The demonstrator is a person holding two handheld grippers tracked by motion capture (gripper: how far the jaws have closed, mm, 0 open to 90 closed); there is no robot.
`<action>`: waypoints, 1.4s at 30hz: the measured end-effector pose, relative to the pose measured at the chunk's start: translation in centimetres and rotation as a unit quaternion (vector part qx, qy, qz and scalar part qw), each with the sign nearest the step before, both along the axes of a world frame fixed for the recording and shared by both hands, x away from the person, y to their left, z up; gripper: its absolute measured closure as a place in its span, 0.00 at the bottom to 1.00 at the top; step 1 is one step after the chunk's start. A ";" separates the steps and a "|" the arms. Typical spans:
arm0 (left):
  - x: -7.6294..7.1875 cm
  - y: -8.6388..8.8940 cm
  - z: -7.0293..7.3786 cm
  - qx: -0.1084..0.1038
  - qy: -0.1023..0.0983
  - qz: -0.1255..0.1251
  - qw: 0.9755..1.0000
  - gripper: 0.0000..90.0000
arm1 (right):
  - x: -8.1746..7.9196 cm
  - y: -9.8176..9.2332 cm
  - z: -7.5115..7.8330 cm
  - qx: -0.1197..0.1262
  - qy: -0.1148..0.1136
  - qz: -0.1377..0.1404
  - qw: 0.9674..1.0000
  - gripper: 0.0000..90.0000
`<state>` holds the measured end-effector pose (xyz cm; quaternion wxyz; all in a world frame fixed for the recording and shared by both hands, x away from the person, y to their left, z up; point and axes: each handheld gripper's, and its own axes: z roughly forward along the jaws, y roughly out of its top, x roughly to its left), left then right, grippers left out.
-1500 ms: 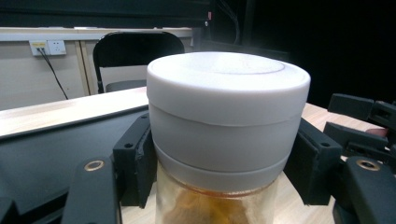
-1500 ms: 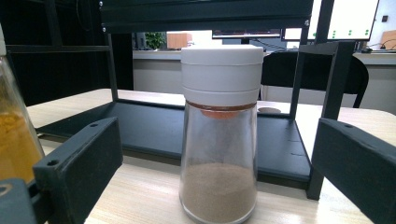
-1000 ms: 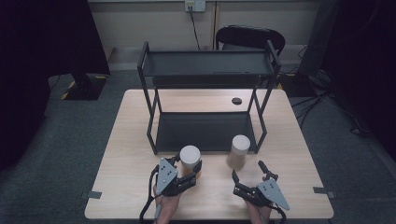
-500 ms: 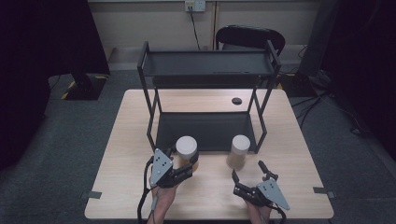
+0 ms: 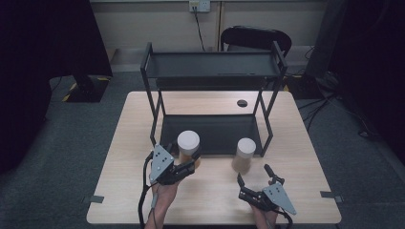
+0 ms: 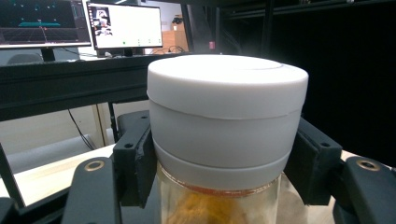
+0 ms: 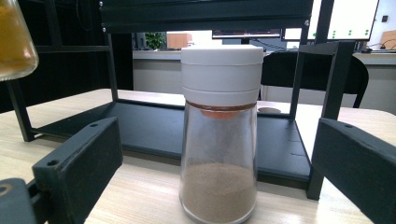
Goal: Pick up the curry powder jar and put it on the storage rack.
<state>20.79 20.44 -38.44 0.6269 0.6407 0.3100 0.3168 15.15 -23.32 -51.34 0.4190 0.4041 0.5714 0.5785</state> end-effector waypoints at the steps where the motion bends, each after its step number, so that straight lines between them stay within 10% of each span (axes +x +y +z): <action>1: 0.1 0.0 0.1 -0.001 0.000 -0.001 1.000 0.38 | 0.0 0.0 0.0 0.000 0.000 0.000 1.000 0.01; 42: 4.7 0.4 7.6 -0.011 -0.046 0.020 0.999 0.38 | 0.0 0.0 0.0 0.000 0.000 0.000 1.000 0.01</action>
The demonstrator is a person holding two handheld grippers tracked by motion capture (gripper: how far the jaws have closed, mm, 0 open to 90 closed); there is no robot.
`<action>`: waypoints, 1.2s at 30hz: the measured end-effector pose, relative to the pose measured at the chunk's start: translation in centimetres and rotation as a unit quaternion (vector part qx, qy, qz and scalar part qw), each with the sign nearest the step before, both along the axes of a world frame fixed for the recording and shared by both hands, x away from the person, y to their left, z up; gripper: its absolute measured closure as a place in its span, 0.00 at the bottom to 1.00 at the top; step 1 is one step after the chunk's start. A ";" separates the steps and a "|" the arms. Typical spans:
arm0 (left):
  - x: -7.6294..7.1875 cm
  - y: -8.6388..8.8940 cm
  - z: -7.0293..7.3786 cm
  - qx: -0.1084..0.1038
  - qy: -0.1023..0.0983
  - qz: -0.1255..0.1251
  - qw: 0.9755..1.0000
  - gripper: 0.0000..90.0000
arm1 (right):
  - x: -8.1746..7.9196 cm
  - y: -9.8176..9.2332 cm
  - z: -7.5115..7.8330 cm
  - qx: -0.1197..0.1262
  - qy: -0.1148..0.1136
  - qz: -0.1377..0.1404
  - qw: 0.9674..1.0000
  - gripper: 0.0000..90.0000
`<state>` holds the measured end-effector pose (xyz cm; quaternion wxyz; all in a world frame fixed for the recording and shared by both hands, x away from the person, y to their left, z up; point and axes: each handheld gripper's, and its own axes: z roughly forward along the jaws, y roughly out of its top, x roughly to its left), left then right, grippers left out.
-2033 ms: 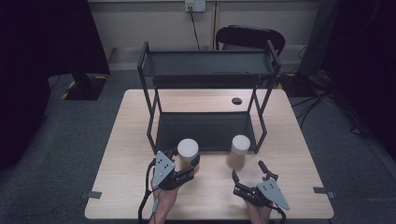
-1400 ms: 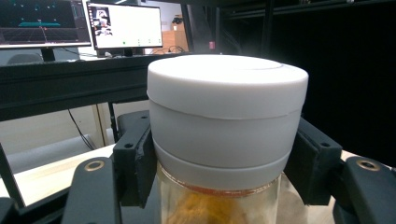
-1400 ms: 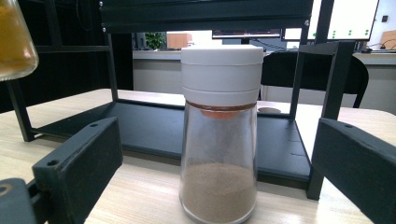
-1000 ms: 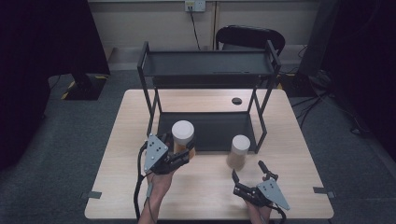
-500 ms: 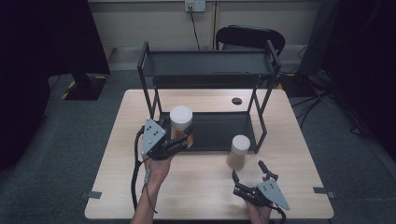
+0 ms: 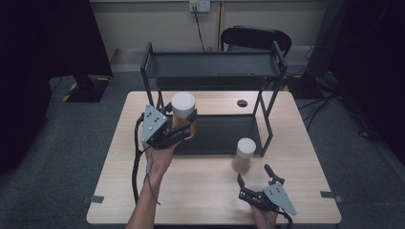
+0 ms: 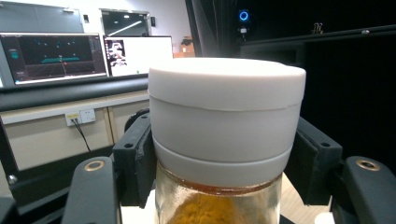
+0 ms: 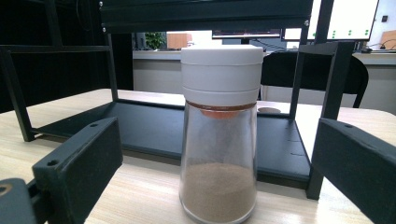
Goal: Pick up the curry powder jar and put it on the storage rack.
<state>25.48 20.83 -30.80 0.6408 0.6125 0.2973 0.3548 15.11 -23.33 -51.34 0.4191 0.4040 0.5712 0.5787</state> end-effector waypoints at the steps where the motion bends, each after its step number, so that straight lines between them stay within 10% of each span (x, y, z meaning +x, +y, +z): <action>1: 0.1 0.0 0.2 -0.001 -0.001 0.000 1.000 0.38 | 0.0 0.0 0.0 0.000 0.000 0.000 1.000 0.01; 36: 4.6 0.2 8.0 -0.023 -0.033 0.016 0.999 0.38 | 0.0 0.1 0.0 0.000 0.001 -0.002 1.000 0.02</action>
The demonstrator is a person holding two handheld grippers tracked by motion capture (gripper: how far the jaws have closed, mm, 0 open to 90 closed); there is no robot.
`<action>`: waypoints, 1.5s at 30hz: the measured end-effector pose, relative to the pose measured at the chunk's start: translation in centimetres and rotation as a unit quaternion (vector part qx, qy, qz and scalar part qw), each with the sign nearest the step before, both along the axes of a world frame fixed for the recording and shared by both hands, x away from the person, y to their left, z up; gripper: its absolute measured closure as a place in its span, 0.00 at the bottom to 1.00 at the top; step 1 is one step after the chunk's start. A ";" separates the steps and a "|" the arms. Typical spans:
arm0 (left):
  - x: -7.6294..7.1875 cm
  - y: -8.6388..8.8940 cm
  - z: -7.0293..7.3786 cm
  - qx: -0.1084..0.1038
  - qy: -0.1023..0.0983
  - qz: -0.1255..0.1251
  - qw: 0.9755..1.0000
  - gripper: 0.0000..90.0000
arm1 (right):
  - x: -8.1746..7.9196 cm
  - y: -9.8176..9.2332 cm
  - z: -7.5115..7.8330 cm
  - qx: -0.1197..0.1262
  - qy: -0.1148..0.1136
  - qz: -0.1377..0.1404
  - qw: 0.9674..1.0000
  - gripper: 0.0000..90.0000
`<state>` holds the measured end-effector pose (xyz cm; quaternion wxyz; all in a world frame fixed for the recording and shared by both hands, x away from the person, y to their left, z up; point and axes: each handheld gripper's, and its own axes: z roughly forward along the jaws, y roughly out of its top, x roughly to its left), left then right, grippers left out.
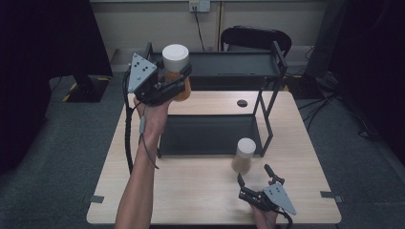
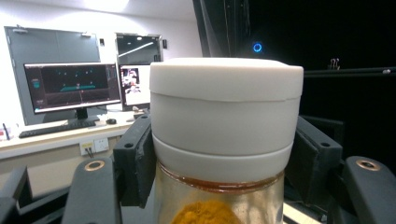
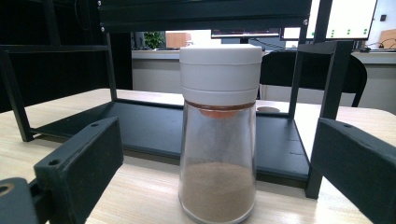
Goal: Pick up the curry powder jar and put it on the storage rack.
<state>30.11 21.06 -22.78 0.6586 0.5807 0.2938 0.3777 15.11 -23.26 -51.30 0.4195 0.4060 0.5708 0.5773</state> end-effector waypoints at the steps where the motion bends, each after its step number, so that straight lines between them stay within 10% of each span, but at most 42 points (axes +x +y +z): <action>1: 0.1 -0.1 0.3 -0.001 0.000 0.001 1.000 0.38 | 0.0 0.0 0.0 0.000 -0.001 0.000 1.000 0.02; 18: 3.4 -1.0 2.1 -0.020 0.006 0.034 0.999 0.38 | 0.0 0.0 0.0 0.000 0.000 0.000 1.000 0.02; 37: 7.0 -3.9 2.6 0.013 0.036 0.077 0.996 0.38 | 0.0 -0.1 0.0 0.000 0.000 0.003 1.000 0.02; 45: 7.3 -3.5 1.8 -0.012 0.043 0.073 0.996 0.38 | 0.0 -0.1 0.0 0.000 -0.001 0.003 1.000 0.02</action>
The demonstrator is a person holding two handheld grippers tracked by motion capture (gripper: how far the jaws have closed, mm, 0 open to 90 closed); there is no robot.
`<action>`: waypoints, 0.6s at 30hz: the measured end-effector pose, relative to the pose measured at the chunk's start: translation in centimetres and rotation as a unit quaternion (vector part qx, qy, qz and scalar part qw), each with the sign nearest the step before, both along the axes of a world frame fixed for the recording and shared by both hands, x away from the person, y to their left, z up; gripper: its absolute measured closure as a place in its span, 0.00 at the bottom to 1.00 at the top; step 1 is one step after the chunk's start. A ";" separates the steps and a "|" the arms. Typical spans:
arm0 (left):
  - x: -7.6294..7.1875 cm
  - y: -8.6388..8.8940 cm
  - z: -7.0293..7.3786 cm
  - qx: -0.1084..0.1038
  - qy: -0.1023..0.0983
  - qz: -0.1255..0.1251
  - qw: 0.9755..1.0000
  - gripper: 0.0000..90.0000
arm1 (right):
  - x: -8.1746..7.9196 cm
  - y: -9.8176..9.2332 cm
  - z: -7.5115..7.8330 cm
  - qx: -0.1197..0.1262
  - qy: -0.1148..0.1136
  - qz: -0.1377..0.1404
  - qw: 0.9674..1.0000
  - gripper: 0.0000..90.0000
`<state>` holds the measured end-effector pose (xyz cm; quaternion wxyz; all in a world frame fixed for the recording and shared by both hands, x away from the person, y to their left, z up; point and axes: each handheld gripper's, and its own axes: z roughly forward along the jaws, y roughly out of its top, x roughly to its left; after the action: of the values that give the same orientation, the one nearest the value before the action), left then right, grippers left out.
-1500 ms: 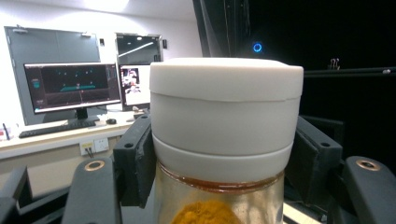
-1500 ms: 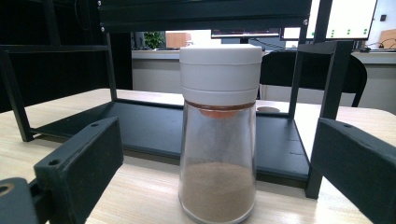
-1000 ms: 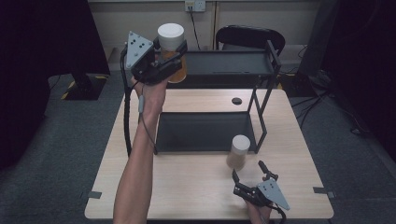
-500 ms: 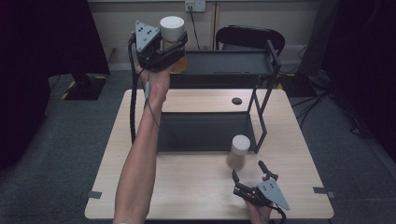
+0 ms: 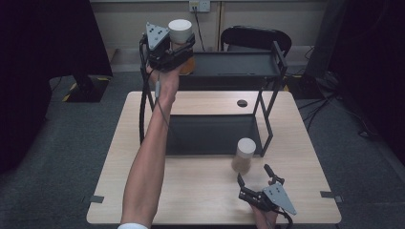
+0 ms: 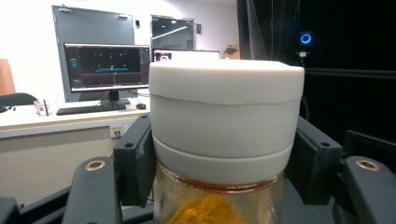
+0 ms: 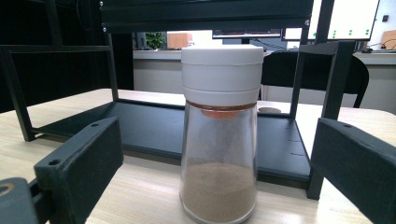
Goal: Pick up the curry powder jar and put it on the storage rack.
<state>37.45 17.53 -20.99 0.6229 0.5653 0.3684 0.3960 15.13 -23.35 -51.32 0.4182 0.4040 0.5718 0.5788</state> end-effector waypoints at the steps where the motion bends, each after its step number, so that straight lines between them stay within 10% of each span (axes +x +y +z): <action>1: 0.0 0.0 -0.1 -0.001 -0.002 0.000 1.000 0.38 | 0.0 0.0 0.0 0.000 0.000 0.000 1.000 0.02; 18: 0.1 0.2 0.2 -0.007 0.009 -0.005 1.000 0.38 | 0.0 0.0 0.0 0.000 -0.001 0.000 1.000 0.02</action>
<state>37.54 17.76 -20.77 0.6254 0.5665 0.3735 0.3851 15.12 -23.34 -51.34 0.4188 0.4037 0.5714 0.5789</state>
